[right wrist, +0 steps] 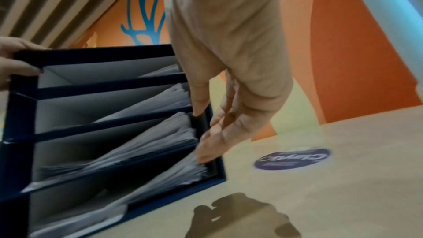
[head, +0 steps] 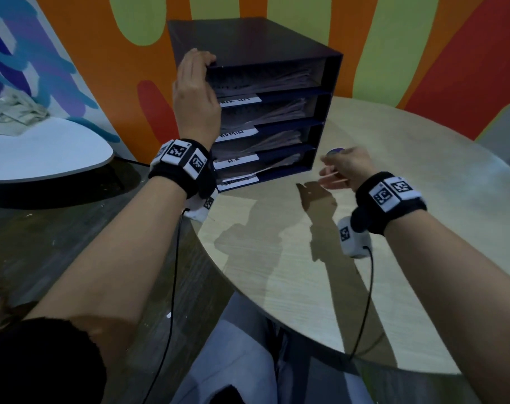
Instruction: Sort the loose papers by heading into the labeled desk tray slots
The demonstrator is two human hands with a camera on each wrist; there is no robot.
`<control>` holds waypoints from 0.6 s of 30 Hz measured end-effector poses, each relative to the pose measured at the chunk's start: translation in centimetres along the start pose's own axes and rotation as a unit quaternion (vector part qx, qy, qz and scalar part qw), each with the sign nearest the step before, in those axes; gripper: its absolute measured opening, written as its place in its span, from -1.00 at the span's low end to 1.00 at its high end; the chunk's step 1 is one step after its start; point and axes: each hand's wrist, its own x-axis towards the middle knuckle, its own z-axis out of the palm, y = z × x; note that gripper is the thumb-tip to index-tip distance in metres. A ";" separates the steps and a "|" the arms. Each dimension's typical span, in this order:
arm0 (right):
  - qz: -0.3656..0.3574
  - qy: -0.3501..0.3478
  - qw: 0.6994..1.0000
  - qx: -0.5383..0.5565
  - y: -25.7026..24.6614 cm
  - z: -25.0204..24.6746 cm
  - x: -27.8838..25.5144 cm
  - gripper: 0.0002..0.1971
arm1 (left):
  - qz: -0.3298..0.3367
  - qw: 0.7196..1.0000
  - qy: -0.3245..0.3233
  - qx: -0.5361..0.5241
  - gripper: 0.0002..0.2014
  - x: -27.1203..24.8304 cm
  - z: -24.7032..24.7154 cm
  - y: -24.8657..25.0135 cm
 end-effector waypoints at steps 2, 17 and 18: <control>0.000 0.025 0.999 -0.030 1.5 -3.2 -0.5 -0.80 | -0.005 1.000 -0.003 0.000 -0.45 0.0 -0.2 0.2; 0.028 0.131 0.981 -0.139 8.9 -17.0 -5.6 -0.68 | 0.108 0.985 -0.135 -0.009 -0.64 -6.5 5.3 13.2; 0.022 0.111 0.980 -0.163 9.1 -17.0 -5.8 -0.65 | 0.113 0.972 -0.205 -0.022 -0.65 -7.7 6.7 14.4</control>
